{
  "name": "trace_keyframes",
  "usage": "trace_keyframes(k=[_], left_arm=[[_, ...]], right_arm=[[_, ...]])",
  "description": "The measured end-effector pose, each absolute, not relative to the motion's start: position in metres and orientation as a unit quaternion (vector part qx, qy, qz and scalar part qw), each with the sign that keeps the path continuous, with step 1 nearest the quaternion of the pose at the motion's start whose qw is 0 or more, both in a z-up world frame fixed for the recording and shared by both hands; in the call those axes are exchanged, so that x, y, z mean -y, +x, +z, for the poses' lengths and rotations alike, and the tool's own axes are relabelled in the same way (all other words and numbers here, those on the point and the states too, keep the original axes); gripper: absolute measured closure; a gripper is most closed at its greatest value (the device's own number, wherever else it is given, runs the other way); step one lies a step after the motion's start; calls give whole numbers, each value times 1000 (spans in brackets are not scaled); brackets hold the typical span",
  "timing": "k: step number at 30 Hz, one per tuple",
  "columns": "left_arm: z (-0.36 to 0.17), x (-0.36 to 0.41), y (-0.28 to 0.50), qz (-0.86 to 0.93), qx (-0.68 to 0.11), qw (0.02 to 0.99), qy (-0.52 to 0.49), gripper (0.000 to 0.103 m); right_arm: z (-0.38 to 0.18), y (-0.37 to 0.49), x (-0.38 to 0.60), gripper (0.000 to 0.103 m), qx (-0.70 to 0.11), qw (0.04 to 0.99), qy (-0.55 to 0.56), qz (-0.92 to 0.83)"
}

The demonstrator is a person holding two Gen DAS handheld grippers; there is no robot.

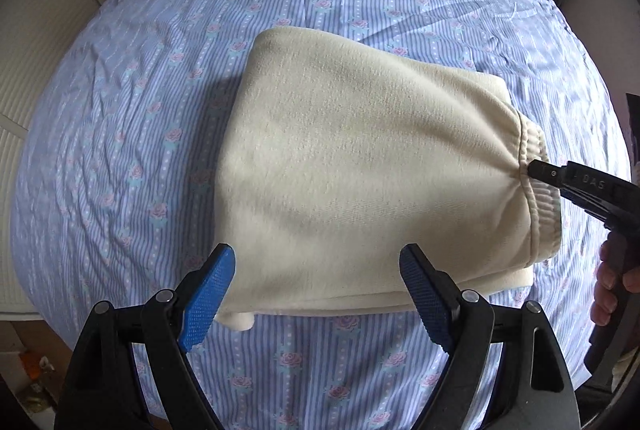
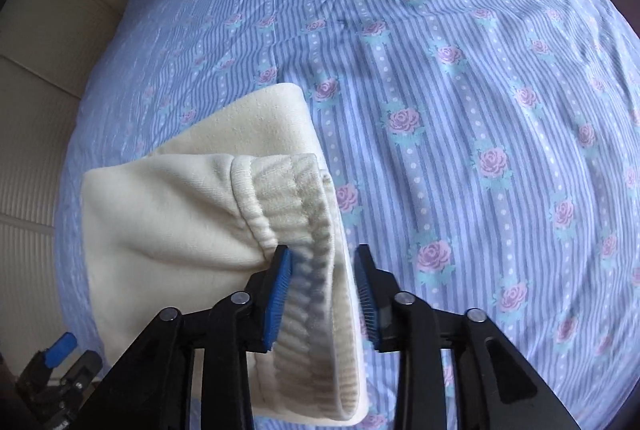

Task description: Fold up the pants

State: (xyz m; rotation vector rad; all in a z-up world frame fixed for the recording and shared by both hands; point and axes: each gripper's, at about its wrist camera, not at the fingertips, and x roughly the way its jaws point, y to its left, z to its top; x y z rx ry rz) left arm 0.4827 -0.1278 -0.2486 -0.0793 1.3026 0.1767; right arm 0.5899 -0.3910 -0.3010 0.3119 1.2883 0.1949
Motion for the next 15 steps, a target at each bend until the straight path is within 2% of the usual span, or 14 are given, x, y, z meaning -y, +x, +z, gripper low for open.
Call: trace_keyframes(k=[2,3,11,15], left_arm=[[-249,124,477,87,-607,789,-33,18],[-249,123,473,89,-609,787,-30,18],[-235,109,428,106,-609,786,14,18],[-214,103,405,115,-594,796,20,14]], right_arm=[[-292,580,397,49,-593,786,146,95],[-290,575,403,47,-592,788,141,92],[-260,509,426,43,-587,789,127,125],[-244,478,431,30,-573,794,148,137]])
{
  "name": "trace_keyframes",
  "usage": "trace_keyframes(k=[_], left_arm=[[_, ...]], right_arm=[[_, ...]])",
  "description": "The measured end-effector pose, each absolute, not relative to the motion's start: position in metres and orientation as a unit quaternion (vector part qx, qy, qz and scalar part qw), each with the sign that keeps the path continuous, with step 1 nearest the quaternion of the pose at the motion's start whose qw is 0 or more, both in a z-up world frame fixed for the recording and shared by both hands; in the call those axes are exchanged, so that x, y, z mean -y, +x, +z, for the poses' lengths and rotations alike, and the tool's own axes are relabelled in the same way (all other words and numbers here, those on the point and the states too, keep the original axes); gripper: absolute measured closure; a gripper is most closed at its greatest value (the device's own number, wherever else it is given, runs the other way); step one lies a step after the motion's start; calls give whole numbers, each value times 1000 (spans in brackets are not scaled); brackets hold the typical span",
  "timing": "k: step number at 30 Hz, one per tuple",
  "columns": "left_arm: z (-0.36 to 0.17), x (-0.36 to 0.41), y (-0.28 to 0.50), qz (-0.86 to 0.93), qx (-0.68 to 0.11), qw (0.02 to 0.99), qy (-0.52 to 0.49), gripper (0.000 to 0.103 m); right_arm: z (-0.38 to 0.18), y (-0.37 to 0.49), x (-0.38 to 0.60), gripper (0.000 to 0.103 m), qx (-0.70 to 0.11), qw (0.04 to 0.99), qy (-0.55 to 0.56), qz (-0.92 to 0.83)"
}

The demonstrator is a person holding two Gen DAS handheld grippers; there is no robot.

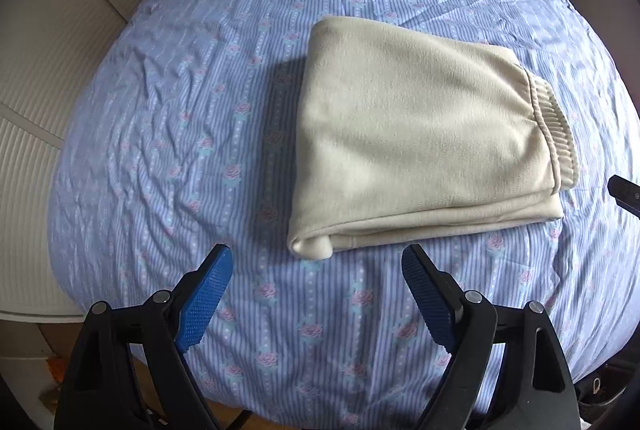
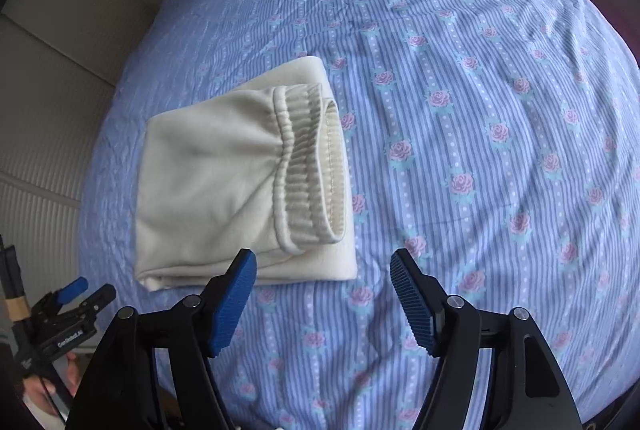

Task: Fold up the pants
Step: 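Move both open grippers to the edge of the folded bundle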

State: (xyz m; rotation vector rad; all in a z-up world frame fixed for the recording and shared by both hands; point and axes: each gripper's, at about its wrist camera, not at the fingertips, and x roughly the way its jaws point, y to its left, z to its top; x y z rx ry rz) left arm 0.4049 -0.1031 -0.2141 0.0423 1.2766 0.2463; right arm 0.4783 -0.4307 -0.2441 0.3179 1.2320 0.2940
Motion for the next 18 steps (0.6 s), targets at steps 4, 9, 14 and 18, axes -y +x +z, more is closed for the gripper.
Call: trace_keyframes(k=[4,9,14,18], left_arm=[[-192,96,387,114,-580,807,12,10],[-174,82,381,88,-568,818,27,7],[-172,54,388,27,-567,823,27,7],[-172,35,397,-26,-558,828,56,7]], right_arm=[[-238,463,423,29,-560,796,171,155],[-237,447,409,29,-548,793,230,132],[-233,422,389,25,-516,807,277,82],[-234,393,371,23,-480,816,322,8]])
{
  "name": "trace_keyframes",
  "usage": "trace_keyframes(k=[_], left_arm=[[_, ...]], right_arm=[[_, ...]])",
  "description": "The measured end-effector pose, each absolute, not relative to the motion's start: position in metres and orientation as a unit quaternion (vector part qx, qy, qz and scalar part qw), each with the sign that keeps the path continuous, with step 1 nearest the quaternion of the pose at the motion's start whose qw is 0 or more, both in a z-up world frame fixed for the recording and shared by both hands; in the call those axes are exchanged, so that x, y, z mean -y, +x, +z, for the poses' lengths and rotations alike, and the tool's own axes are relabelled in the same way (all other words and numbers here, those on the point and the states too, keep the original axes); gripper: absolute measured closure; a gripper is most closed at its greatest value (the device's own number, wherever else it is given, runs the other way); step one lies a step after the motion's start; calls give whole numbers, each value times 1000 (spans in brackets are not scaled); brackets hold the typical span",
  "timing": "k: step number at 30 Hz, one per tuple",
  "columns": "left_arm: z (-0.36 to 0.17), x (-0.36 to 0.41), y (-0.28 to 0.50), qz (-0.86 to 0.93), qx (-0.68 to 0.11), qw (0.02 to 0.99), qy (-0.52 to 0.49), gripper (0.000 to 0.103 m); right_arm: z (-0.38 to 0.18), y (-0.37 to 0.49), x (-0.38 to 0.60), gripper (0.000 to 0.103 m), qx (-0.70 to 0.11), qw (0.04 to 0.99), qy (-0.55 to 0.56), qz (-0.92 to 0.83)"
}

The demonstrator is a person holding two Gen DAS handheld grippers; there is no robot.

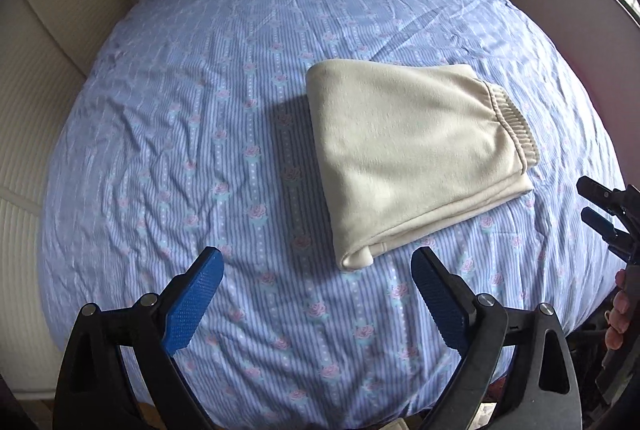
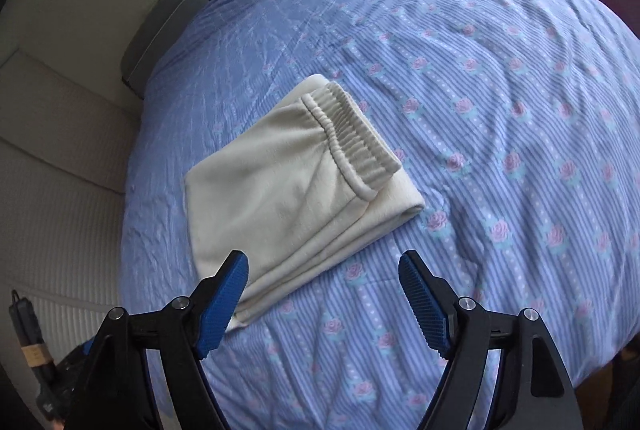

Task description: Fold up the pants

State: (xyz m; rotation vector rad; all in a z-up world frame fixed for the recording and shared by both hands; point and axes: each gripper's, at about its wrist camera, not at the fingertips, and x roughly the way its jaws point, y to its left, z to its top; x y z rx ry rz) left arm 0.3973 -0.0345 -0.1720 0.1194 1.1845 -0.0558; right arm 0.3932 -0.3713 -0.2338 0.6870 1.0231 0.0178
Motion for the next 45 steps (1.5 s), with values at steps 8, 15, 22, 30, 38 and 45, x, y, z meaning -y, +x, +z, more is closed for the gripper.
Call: trace_keyframes(k=[8,15,22,30,38,45], left_arm=[[-189,25,429,-89,-543,832,76,7],[-240,29,467,-83,-572,816,35,7],[-268,40,481,-98,-563,819,51,7],[-288,37,499,-121,-565,816,31,7],[-303,27,519,-134,-563,815,20,7],[-304,12,539,-169,-547,820,-22,7]], right_arm=[[-258,363,352,16,-413,792,441,-90],[-311,381,352,12,-385,774,497,-77],[-372,402,351,12,-360,759,541,-44],[-408,414,347,0,-295,751,589,-41],[-405,445,340,0,-275,784,549,-96],[-399,445,350,16,-270,787,540,-126]])
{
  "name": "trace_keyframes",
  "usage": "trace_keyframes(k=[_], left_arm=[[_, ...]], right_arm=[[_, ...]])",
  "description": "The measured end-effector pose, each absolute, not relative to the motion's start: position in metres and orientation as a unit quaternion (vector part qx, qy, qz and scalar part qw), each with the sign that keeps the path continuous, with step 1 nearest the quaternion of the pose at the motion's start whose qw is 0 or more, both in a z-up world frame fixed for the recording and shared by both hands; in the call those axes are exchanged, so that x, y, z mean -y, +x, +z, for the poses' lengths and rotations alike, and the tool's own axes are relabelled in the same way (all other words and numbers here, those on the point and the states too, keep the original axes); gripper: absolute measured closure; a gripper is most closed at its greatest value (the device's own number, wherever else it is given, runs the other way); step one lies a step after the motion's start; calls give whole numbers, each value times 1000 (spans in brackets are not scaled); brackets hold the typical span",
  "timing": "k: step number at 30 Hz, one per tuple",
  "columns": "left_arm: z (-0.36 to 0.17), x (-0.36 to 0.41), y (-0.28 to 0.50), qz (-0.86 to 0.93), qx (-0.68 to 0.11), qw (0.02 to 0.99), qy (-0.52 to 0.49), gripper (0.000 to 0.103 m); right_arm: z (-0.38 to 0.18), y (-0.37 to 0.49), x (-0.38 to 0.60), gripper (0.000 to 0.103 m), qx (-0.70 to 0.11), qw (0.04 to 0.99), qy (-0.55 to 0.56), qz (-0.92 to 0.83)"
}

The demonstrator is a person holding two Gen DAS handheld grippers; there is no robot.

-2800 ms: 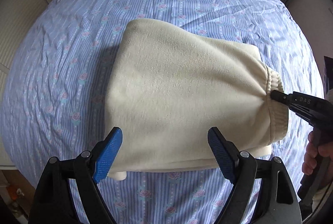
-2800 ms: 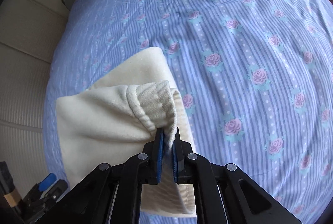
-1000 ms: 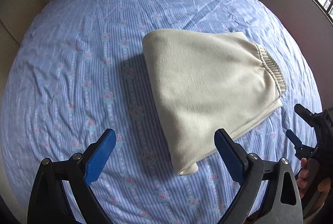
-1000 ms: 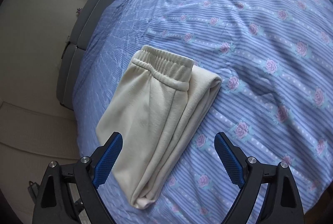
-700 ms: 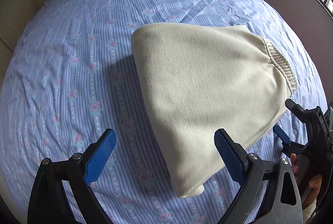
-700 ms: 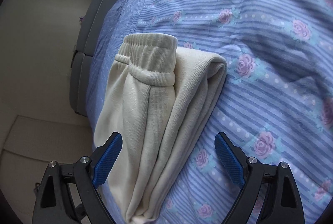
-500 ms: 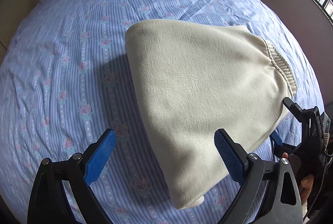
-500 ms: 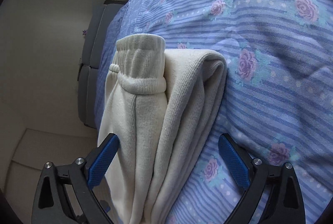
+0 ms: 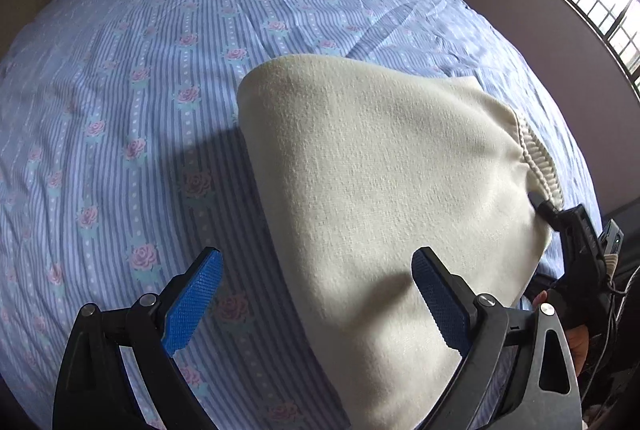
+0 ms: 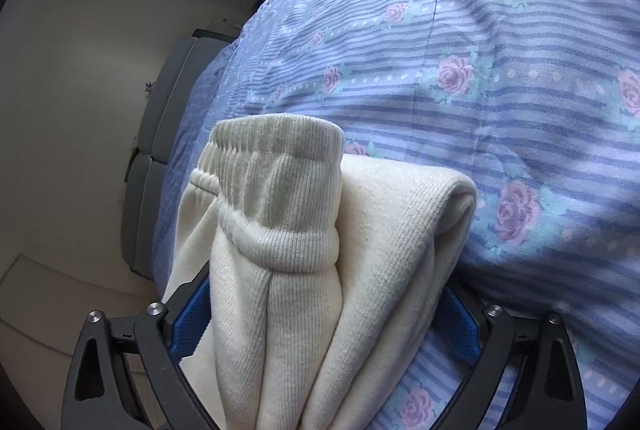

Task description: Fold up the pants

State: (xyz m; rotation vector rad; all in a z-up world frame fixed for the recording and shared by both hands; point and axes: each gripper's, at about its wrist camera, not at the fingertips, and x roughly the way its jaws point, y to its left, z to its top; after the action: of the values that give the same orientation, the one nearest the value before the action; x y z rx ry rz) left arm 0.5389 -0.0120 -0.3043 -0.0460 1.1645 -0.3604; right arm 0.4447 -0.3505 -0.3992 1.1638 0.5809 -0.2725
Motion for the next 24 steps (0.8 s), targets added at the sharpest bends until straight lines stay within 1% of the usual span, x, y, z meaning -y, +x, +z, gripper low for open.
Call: trace_keyframes(k=[1,2,4,7,12,16,18,19,20,22,24], left_arm=[[-304,9,542,-175,-546,819,-30,7],[-304,8,546,-182,-544,818,-37,7],[-305,9,553,-195,-542,817,-37,7],[-309,13,563,-222,-537,813,-34,7],[-324,10,587,-224,-542,808,-52,7],[-345,3,604,-253,-560,780,-119,7],[-351,6,611,-270,-560,771,-135,8],[-352,9,614,-278,-559,769,-140,11],[-352,13,618,-290,-559,763,-147,19],[-354,21,626,-293,-567,753,-158,27],[-353,23,629,-283,-576,749,-162,42]], right_arm=[[-399,443,353,21,-274,785,540,-128],[-399,439,355,30,-275,782,545,-126],[-400,435,359,42,-284,777,549,-118],[-396,445,360,45,-307,777,536,-124],[-394,453,360,45,-318,777,526,-134],[-388,462,353,45,-334,791,492,-145],[-388,465,353,45,-335,792,489,-146],[-389,466,354,45,-335,792,490,-143],[-389,467,356,45,-337,792,489,-140],[-389,465,356,45,-340,792,487,-137],[-389,468,358,45,-347,790,488,-136]])
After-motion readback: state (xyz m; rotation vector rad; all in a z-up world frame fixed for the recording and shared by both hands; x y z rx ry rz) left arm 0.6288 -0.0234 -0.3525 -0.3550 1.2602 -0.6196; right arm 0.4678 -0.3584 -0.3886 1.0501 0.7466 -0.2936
